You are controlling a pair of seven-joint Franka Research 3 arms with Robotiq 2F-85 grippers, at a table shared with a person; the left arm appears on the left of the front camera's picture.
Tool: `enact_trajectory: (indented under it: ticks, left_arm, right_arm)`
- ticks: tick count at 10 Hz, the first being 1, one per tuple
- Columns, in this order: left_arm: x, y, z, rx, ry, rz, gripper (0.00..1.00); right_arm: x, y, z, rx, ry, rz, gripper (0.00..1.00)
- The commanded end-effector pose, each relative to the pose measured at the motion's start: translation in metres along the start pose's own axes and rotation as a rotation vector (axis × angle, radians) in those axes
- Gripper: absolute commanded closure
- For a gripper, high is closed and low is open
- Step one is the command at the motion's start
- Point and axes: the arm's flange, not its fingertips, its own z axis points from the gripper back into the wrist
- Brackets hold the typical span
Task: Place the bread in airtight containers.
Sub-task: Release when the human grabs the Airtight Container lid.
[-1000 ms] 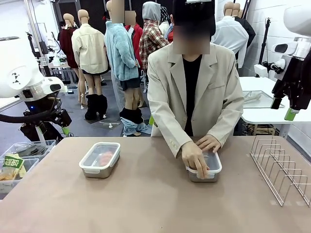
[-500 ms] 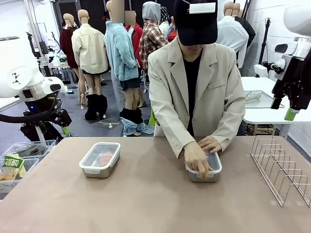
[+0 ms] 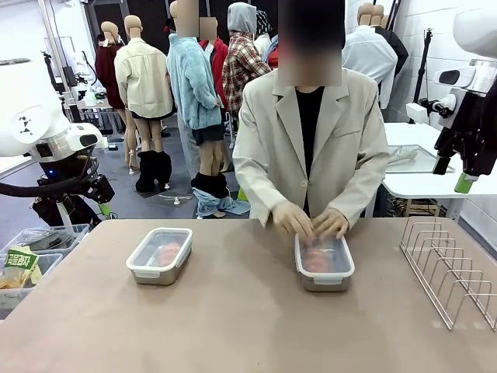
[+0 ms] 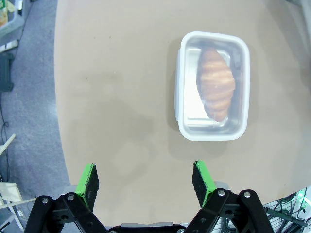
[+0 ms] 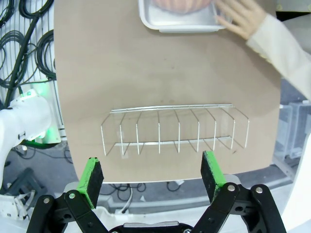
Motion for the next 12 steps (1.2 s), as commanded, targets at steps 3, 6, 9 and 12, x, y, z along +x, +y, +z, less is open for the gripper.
enact_trajectory:
  ticks: [3,6,9,12]
  left_arm:
    - [0.0,0.0001,0.0,0.0,0.0,0.0,0.0]
    - [0.0,0.0001,0.0,0.0,0.0,0.0,0.0]
    - [0.0,0.0001,0.0,0.0,0.0,0.0,0.0]
    - [0.0,0.0001,0.0,0.0,0.0,0.0,0.0]
  right_arm:
    - [0.0006,0.0025,-0.0044,-0.01,-0.017,-0.004,0.0]
    - [0.0006,0.0025,-0.0044,-0.01,-0.017,-0.004,0.0]
    - [0.0006,0.0025,-0.0044,-0.01,-0.017,-0.004,0.0]
    - [0.0006,0.0025,-0.0044,-0.01,-0.017,-0.004,0.0]
